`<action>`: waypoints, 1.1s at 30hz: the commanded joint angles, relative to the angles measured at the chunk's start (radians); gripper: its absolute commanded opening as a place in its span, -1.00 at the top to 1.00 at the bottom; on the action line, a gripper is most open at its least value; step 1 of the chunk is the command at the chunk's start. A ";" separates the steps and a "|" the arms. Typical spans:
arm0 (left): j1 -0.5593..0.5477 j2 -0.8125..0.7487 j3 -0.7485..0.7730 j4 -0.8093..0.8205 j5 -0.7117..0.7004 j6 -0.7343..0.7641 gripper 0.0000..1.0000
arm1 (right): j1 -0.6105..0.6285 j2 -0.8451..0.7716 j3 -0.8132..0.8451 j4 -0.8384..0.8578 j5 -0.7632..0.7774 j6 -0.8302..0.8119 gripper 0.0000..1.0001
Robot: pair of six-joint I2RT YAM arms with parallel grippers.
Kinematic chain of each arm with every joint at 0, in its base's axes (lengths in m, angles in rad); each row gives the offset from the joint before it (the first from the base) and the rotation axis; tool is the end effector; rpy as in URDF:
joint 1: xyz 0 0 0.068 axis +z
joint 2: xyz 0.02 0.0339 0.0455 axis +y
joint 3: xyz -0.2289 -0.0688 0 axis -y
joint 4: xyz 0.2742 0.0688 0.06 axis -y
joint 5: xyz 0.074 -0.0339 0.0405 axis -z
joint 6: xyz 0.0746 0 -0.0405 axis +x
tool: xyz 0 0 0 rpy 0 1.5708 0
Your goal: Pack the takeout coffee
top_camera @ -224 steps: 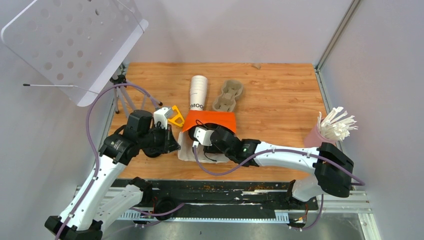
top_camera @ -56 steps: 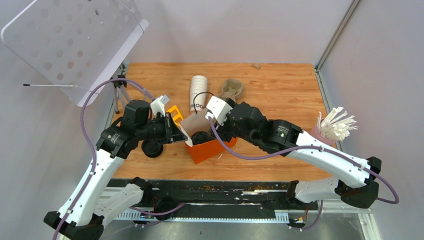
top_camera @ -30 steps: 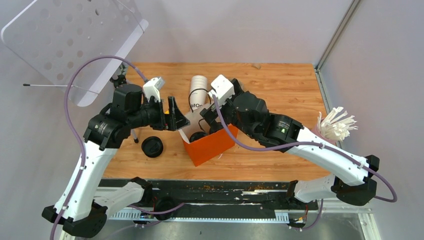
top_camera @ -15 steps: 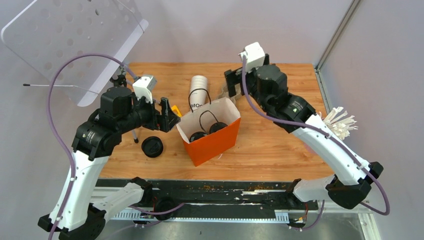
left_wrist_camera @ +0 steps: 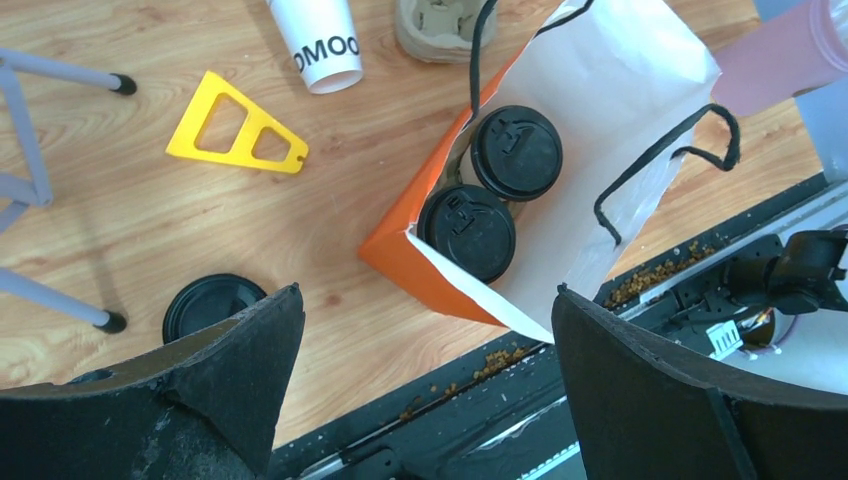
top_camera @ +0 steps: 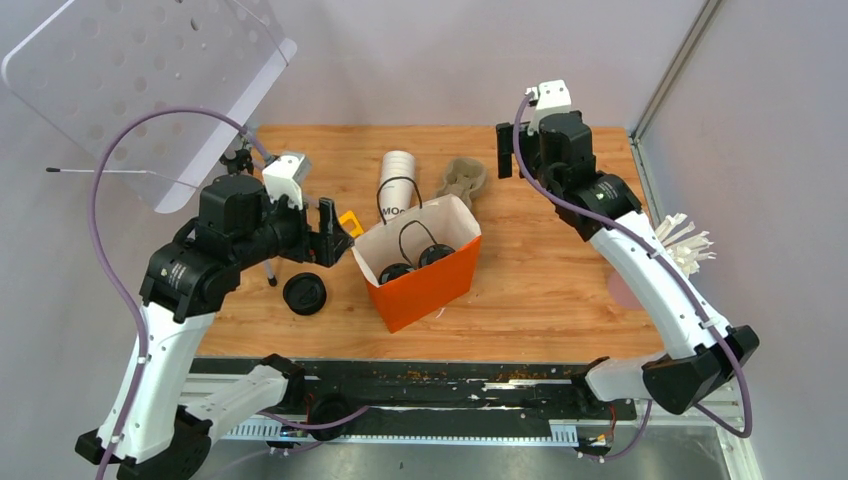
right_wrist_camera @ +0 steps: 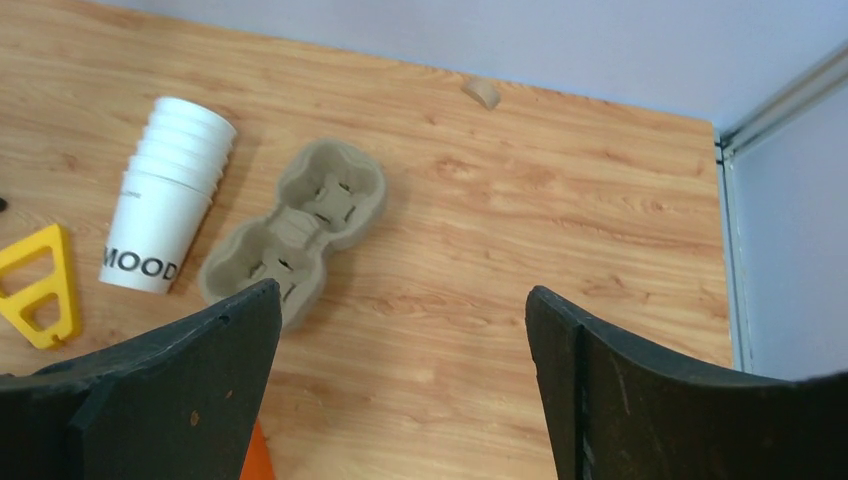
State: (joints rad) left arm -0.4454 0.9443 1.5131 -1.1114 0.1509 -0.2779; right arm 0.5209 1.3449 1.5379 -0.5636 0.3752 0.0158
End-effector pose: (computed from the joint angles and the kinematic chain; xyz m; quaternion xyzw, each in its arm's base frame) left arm 0.1856 -0.1010 0.4209 0.1096 0.8621 -0.2349 0.4354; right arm 0.3259 0.1554 0.3961 -0.1006 0.8114 -0.0013 0.5758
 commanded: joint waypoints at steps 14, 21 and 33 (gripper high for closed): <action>-0.003 -0.114 -0.147 0.093 0.039 0.034 -1.00 | -0.245 -0.172 0.066 -0.528 0.301 -0.156 -0.78; -0.005 -0.165 -0.133 0.084 0.135 -0.052 -1.00 | -0.336 -0.226 0.037 -0.660 0.289 -0.091 -0.54; -0.010 -0.184 -0.141 0.101 0.224 -0.071 -1.00 | -0.349 -0.311 -0.095 -0.764 0.270 0.060 -0.13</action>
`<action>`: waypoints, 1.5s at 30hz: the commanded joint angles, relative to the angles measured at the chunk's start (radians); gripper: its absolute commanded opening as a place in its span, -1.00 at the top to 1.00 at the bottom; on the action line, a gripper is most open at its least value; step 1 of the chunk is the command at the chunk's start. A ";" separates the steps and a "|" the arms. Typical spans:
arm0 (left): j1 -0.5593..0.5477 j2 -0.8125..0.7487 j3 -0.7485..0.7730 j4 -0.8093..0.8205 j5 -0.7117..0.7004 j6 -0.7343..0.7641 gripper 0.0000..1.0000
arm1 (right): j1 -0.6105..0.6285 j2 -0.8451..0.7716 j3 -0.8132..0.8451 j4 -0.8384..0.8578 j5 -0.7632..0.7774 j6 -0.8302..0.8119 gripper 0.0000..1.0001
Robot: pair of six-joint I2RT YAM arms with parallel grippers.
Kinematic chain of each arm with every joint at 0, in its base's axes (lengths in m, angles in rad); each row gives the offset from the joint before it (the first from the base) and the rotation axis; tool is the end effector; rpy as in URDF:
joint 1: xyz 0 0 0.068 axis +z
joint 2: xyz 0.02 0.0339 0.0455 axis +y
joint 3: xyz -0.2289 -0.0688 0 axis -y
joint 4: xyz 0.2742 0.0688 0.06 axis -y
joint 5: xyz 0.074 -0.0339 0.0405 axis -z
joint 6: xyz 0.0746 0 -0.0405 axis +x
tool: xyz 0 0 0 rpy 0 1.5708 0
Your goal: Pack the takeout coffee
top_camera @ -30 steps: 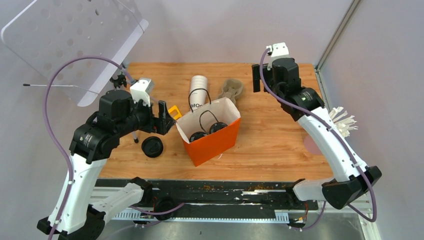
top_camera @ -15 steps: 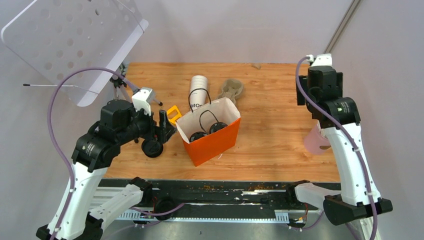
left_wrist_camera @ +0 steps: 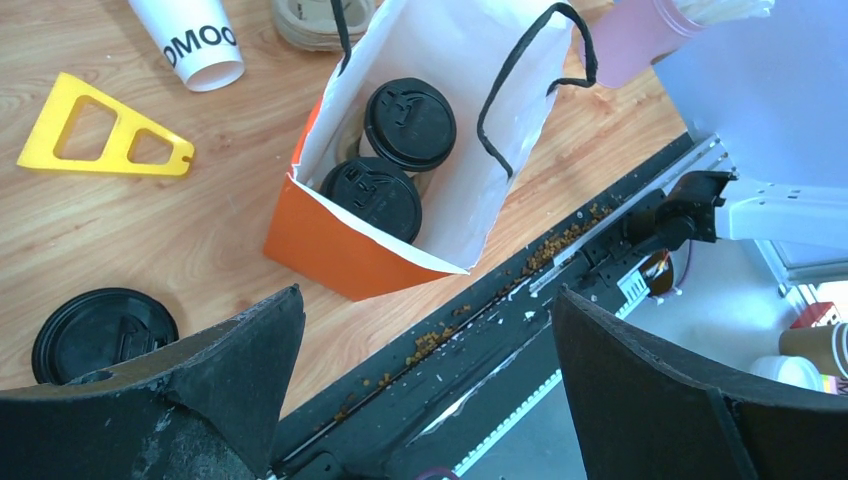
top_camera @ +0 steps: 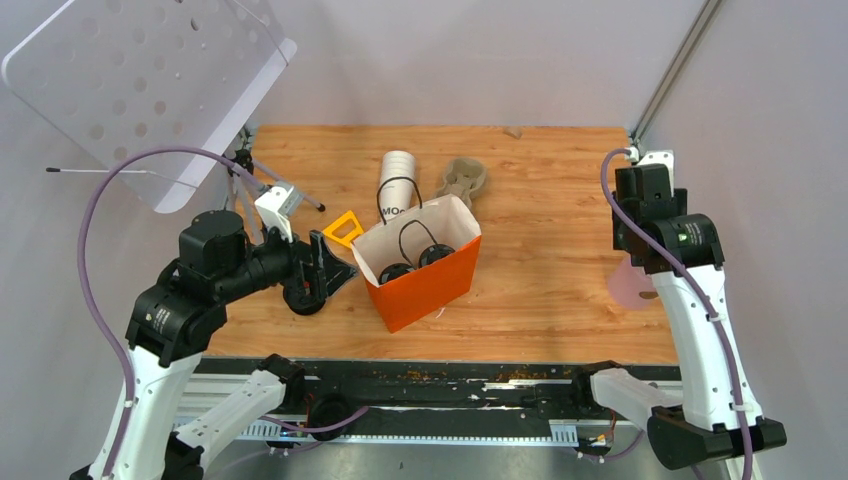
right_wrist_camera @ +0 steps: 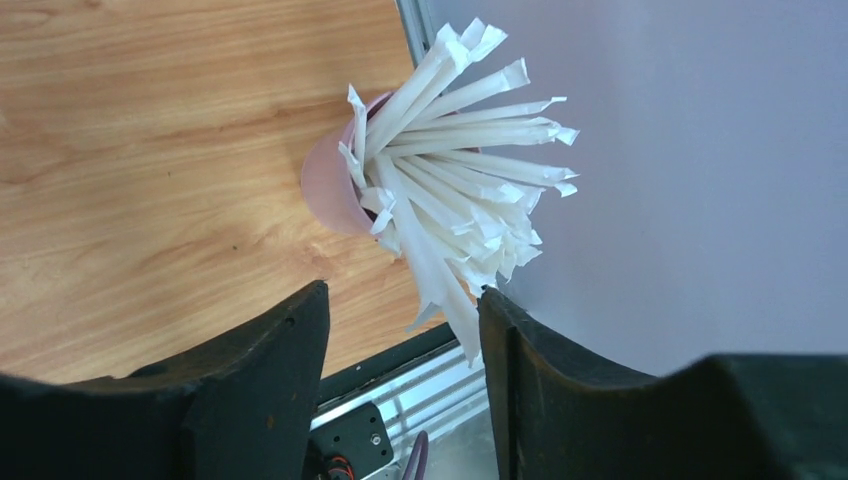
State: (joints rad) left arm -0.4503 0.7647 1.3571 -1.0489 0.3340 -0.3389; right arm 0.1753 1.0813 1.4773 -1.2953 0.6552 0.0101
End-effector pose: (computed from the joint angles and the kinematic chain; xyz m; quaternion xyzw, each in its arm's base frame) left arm 0.1501 -0.0997 0.4112 0.1344 0.8308 -0.3307 0.4271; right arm 0.2295 -0.0055 0.3724 0.0319 0.8997 -0.2736 0.3387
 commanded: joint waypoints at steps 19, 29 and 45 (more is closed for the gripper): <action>-0.008 -0.016 0.054 -0.023 0.028 0.076 -1.00 | -0.004 -0.083 -0.118 0.028 0.058 0.023 0.57; -0.024 -0.011 0.057 -0.020 0.018 0.086 -1.00 | -0.004 -0.071 -0.129 0.091 0.093 -0.046 0.26; -0.025 -0.014 0.054 -0.034 0.001 0.092 -1.00 | -0.004 -0.060 -0.006 0.005 0.136 -0.026 1.00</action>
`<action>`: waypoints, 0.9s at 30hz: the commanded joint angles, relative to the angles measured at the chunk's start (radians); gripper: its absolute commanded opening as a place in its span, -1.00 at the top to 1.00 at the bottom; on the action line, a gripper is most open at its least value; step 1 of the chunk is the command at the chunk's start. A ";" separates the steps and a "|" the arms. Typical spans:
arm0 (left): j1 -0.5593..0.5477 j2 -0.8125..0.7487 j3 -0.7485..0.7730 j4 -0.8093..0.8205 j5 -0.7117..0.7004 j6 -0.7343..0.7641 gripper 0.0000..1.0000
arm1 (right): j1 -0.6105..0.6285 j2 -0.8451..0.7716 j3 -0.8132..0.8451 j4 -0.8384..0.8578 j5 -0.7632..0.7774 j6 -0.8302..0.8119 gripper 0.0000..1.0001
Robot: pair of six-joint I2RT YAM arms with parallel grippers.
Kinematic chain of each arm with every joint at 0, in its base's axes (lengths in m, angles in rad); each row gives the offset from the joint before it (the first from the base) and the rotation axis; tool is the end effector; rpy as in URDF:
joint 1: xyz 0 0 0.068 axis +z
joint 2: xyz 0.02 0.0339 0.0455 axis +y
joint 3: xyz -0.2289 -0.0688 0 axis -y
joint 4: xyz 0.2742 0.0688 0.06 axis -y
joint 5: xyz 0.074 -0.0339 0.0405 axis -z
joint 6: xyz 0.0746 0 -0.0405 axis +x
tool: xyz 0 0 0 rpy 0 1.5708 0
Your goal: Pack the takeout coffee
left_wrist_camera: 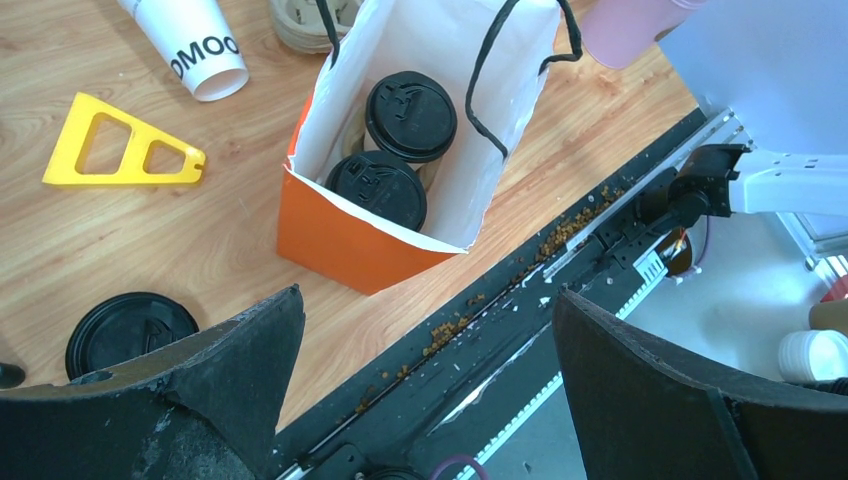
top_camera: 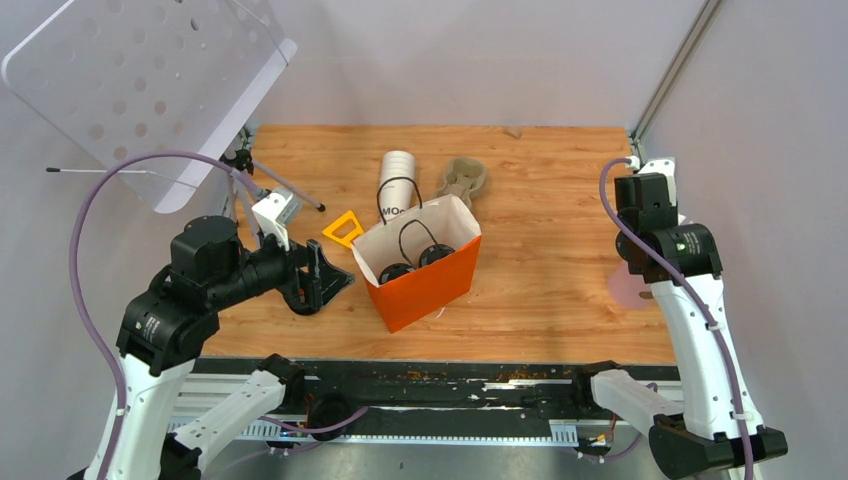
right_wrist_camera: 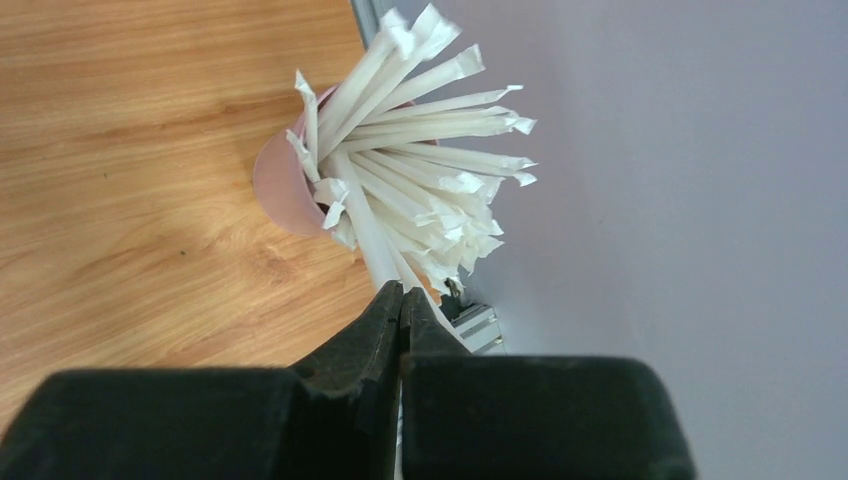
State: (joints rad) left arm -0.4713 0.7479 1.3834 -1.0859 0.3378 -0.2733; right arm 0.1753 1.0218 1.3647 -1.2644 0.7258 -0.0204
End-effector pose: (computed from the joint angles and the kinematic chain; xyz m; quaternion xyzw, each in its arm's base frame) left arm 0.1378 -0.0980 0.4174 0.1714 0.8222 -0.3232 0.4361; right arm 0.2224 -0.0109 0.3541 0.0261 0.8929 -0.3124 0.3233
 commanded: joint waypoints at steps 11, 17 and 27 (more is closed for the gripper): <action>-0.004 -0.026 0.013 -0.022 -0.031 0.015 -1.00 | -0.003 0.057 0.397 -0.150 0.109 -0.025 1.00; -0.004 -0.034 0.016 -0.040 -0.053 0.023 -1.00 | -0.003 0.053 0.496 -0.210 0.159 -0.044 1.00; -0.004 -0.028 0.021 -0.029 -0.080 0.023 -1.00 | -0.004 0.075 0.655 -0.111 0.133 -0.123 1.00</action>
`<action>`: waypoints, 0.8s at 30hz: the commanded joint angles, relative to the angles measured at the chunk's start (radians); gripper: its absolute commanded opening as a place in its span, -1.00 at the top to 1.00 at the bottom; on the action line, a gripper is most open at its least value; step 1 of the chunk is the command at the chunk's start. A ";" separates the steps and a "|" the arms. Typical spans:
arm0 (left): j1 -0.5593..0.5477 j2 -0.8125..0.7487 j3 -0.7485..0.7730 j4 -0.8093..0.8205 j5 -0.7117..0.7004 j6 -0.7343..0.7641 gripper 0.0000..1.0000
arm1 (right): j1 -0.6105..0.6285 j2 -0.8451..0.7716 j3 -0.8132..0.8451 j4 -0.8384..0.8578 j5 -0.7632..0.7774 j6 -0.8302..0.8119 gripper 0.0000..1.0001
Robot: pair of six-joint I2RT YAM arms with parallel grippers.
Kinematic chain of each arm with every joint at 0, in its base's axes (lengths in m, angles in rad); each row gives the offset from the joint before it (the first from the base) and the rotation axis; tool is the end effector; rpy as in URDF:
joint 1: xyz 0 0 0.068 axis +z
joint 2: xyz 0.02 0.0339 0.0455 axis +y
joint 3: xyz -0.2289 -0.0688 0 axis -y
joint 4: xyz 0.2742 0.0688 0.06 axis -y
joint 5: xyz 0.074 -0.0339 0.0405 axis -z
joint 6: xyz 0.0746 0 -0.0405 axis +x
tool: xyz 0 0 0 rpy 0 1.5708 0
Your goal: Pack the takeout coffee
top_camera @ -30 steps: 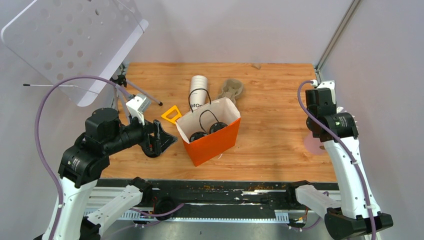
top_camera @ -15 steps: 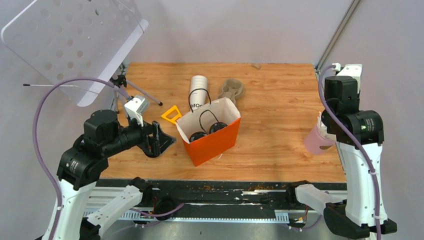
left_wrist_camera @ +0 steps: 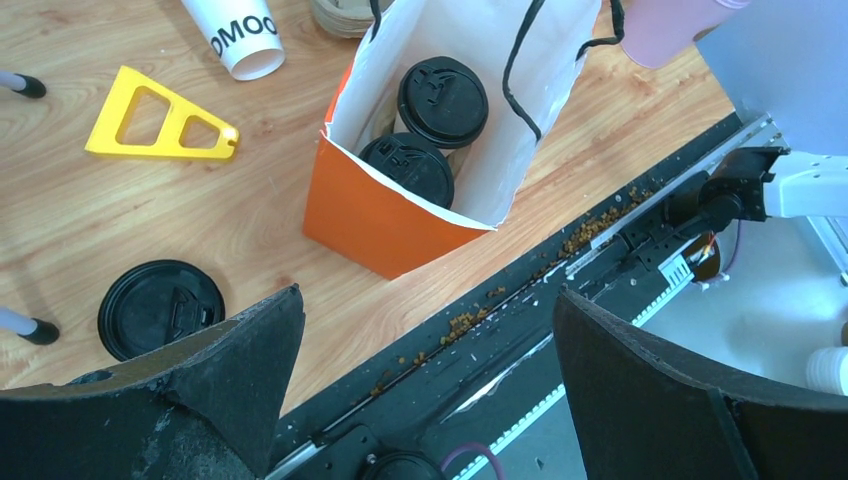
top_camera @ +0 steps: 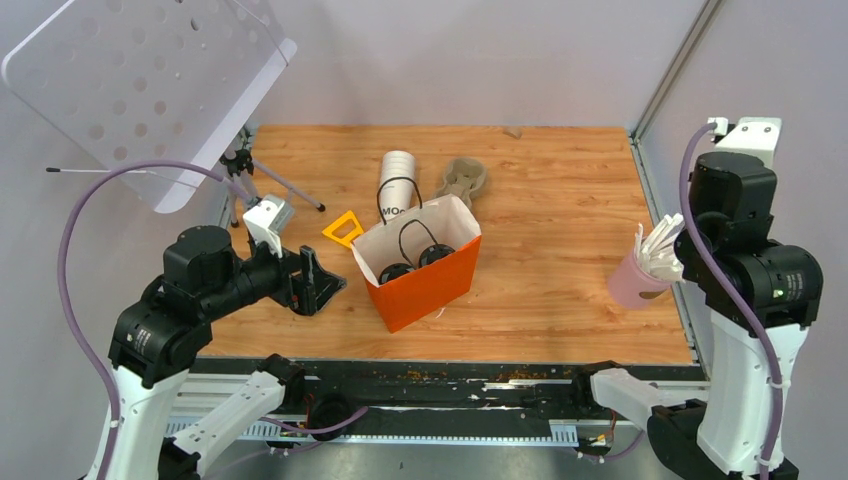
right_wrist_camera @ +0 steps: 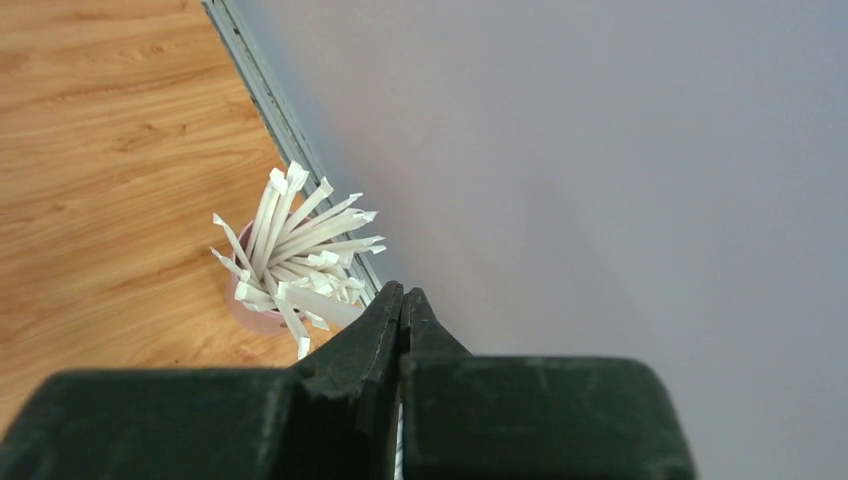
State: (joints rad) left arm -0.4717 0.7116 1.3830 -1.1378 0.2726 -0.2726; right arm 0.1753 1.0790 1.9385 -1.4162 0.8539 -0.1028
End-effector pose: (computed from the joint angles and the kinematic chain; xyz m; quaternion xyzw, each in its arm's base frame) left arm 0.1283 -0.0880 0.4150 0.1548 0.8322 -0.2967 0.4421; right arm 0.1574 -0.0292 0.4972 0.0889 0.8159 -0.3457 0.4548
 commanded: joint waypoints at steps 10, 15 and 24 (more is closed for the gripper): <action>-0.004 0.036 0.029 0.055 -0.024 -0.018 -1.00 | -0.003 0.108 0.303 0.070 -0.026 -0.117 1.00; -0.004 0.043 0.026 0.070 -0.033 -0.037 -1.00 | -0.003 0.112 0.319 0.116 -0.080 -0.114 1.00; -0.004 0.062 0.008 0.097 -0.022 -0.050 -1.00 | -0.003 0.067 0.202 0.214 -0.460 0.072 1.00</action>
State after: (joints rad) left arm -0.4717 0.7586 1.3834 -1.0946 0.2481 -0.3088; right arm 0.1753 1.1599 2.1719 -1.2781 0.6067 -0.1432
